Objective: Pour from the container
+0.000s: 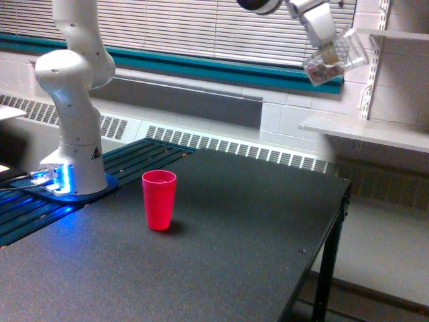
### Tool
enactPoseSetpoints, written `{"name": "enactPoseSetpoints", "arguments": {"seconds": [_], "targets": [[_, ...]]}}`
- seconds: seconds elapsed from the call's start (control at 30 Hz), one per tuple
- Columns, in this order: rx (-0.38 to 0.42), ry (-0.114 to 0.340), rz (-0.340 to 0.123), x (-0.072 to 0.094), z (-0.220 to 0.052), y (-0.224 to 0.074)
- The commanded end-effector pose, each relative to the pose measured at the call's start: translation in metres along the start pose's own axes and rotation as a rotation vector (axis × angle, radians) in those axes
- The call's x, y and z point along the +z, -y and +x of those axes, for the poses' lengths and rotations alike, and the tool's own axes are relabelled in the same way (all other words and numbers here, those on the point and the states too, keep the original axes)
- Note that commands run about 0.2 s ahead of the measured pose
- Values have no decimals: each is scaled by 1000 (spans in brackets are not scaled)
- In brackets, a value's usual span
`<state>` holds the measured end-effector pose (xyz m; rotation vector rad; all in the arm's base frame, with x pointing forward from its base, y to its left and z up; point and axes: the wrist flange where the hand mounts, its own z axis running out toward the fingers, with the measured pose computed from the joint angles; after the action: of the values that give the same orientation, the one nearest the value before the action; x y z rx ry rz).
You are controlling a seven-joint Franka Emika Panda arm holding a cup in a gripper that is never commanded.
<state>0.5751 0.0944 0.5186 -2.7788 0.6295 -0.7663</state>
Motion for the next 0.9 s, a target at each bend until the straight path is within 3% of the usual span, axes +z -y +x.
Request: {"name": "enactPoseSetpoints", "arguments": {"seconds": [0.03, 0.47, 0.67, 0.9], "targets": [[-50, -9, -16, -13, -7, -31], [-62, 32, -39, -29, -49, -75], [-56, 64, -67, -30, -72, -92], [-56, 107, -112, -45, -95, -104]]}}
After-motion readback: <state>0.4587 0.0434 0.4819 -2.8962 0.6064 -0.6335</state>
